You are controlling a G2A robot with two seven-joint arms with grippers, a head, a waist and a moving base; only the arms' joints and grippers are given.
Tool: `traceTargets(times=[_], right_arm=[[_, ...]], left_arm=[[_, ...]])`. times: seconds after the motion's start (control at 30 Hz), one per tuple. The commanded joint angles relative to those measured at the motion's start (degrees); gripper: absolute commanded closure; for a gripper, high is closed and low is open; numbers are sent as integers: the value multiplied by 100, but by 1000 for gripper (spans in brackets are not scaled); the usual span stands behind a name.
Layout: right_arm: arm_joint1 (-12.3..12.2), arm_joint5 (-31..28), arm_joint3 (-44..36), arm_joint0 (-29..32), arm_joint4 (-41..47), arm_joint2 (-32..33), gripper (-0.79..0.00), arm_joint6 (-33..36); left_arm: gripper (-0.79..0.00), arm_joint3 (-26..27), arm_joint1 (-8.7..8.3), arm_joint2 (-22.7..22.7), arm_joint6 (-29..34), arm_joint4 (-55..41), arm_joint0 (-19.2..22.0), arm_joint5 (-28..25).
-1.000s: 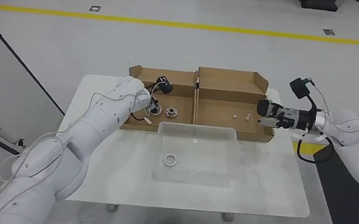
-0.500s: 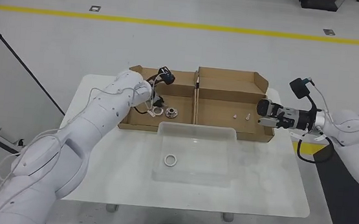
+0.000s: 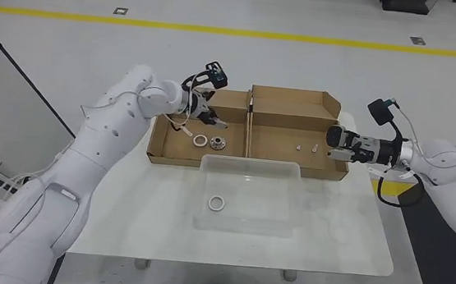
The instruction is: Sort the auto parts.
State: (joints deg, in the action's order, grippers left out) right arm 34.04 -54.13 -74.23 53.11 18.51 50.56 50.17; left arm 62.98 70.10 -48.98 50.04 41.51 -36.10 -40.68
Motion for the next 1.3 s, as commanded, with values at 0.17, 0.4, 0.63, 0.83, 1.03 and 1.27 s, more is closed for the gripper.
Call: traceTargets(times=[0.17,0.4,0.63,0.83,1.03,1.27], right_arm=[[0,0,0,0,0,0,-785,0],[0,0,0,0,0,0,-785,0],[0,0,0,0,0,0,-785,0],[0,0,0,0,0,0,-785,0],[0,0,0,0,0,0,-785,0],[0,0,0,0,0,0,-785,0]], left_arm=[[-785,1995,-454,-634,857,-1169,-891,-499],[-785,3216,-901,-451,1385,-1616,-1081,28],[-785,3877,-1175,-148,1806,-1828,-1107,450],[-785,4201,-1265,239,2162,-1763,-1168,806],[-785,4268,-1244,537,2299,-955,-1072,1175],[-785,4143,-1107,1045,2391,-103,-863,1475]])
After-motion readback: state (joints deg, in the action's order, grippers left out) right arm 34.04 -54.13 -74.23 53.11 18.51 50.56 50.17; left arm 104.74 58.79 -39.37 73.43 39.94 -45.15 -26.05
